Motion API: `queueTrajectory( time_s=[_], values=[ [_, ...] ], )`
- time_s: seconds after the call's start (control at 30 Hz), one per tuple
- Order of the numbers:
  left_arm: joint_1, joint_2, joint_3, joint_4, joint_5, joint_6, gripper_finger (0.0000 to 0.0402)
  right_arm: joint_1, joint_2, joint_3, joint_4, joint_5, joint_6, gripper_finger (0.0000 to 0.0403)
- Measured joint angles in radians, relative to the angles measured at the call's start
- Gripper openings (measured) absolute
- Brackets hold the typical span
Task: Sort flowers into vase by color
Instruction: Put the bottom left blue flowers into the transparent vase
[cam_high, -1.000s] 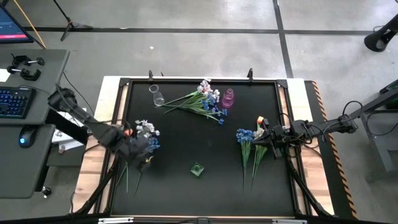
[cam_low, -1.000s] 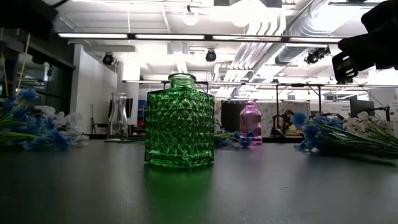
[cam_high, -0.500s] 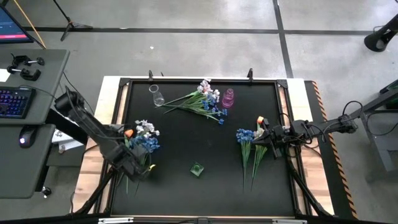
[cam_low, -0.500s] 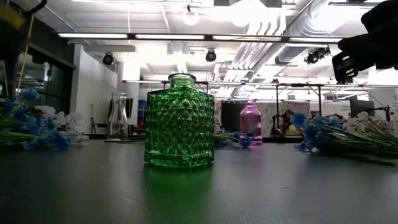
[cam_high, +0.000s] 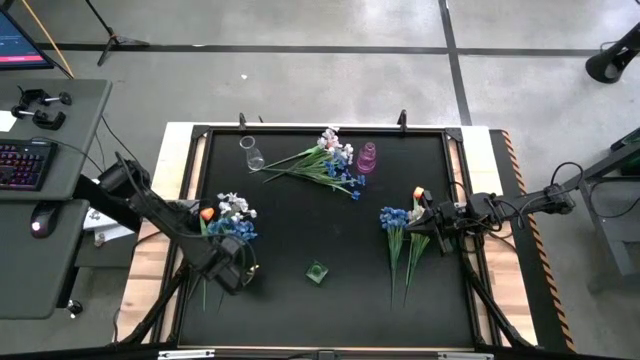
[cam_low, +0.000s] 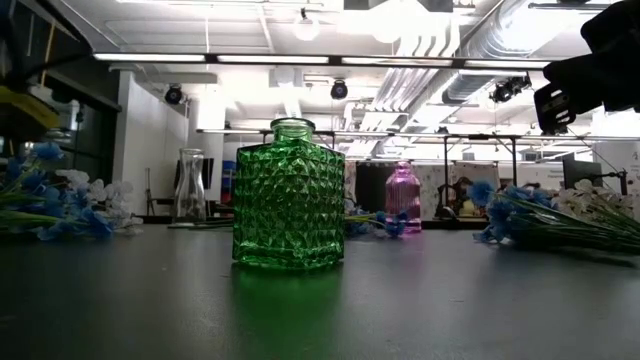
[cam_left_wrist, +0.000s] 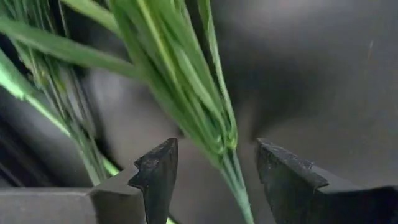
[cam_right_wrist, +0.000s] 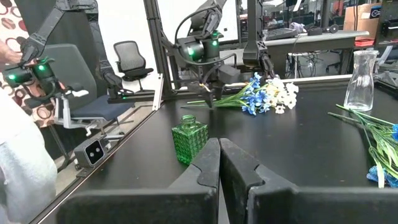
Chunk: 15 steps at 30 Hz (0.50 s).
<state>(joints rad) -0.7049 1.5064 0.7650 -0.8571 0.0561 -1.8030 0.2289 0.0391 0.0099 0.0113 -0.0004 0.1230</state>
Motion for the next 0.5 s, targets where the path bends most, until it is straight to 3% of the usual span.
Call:
queueTrajectory(
  time_s=[0.13, 0.37, 0.5],
  values=[
    [0.013, 0.000, 0.000, -0.002, -0.040, -0.001, 0.0200, 0.000, 0.000, 0.000, 0.000, 0.000, 0.000, 0.0000],
    [0.021, 0.043, 0.002, 0.019, -0.024, -0.004, 0.0198, 0.000, 0.000, 0.000, 0.000, 0.000, 0.000, 0.0000],
    [0.022, 0.071, 0.004, 0.049, -0.009, -0.018, 0.0172, 0.000, 0.000, 0.000, 0.000, 0.000, 0.000, 0.0000]
  ],
)
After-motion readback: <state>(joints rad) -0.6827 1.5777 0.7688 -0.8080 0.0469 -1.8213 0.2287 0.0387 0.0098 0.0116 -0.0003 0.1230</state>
